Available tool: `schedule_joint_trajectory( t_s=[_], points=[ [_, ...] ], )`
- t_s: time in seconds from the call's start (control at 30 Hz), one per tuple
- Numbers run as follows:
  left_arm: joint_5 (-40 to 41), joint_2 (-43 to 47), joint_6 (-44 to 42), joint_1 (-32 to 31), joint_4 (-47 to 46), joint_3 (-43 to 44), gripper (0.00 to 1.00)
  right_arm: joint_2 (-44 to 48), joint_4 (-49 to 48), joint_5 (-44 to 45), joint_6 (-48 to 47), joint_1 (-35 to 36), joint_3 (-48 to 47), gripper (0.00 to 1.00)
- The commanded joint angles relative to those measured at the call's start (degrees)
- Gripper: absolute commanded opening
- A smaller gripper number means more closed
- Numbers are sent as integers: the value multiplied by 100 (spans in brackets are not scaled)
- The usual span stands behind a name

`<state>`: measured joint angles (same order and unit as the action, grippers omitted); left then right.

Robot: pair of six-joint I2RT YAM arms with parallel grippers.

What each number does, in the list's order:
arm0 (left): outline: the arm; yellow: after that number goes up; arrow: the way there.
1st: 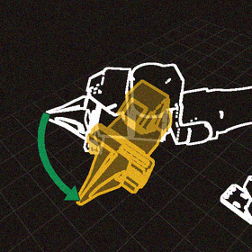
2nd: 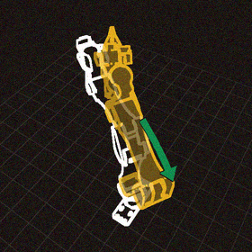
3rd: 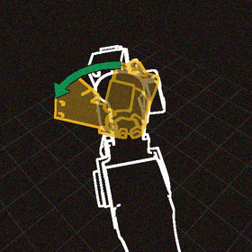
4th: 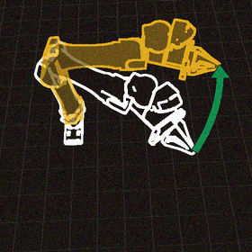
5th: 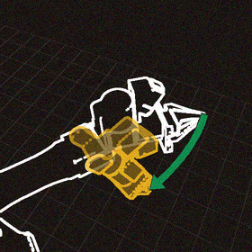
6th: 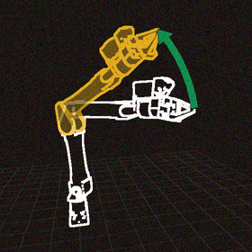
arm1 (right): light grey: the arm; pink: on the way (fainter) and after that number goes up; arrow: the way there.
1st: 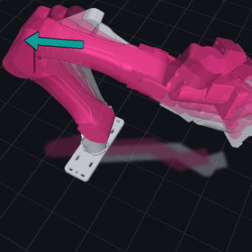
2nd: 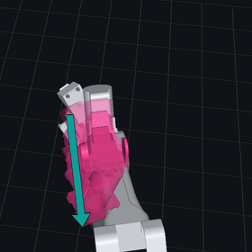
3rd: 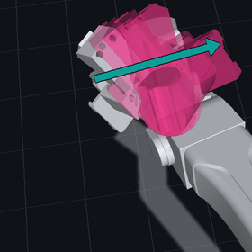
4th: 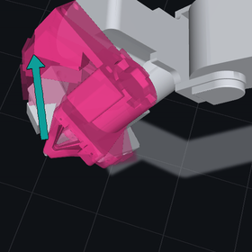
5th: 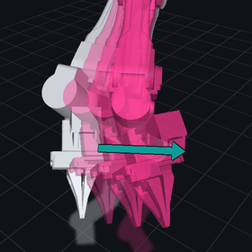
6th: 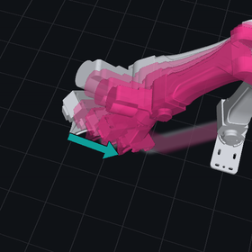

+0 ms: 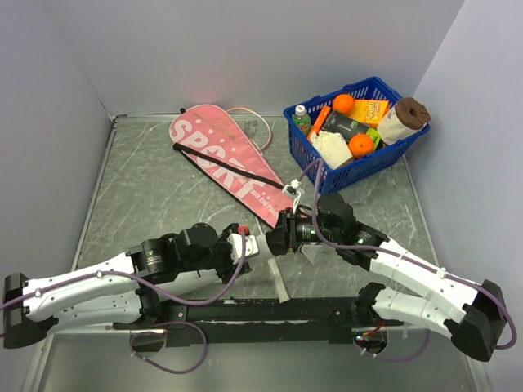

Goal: Pack up the badminton gear

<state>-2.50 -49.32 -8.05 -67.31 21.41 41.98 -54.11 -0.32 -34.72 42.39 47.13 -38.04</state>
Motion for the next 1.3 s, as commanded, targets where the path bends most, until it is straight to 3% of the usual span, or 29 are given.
schedule_joint_trajectory(
  t_s=[0.0, 0.17, 0.5, 0.73, 0.93, 1.27],
  points=[
    [-172, 54, 76, -116, -1544, 241, 14, 154, 461, 184, -432, 270, -625, 49],
    [4, -7, 23, -160, -1499, 232, 14, 664, 1647, 1036, -968, 244, -1196, 54],
    [136, -262, 32, -195, -1350, 338, 14, 1613, 3369, 3365, -1093, 235, -1742, 65],
    [233, -166, 49, -195, -1332, 355, 14, 1816, 4555, 5009, -171, 217, -1321, 63],
    [408, -60, 93, -195, -1359, 355, 14, 2053, 4804, 5554, 884, 174, -258, 61],
    [365, -60, 199, -195, -1306, 434, 15, 1939, 4128, 5599, 2027, -73, 947, 62]
  ],
)
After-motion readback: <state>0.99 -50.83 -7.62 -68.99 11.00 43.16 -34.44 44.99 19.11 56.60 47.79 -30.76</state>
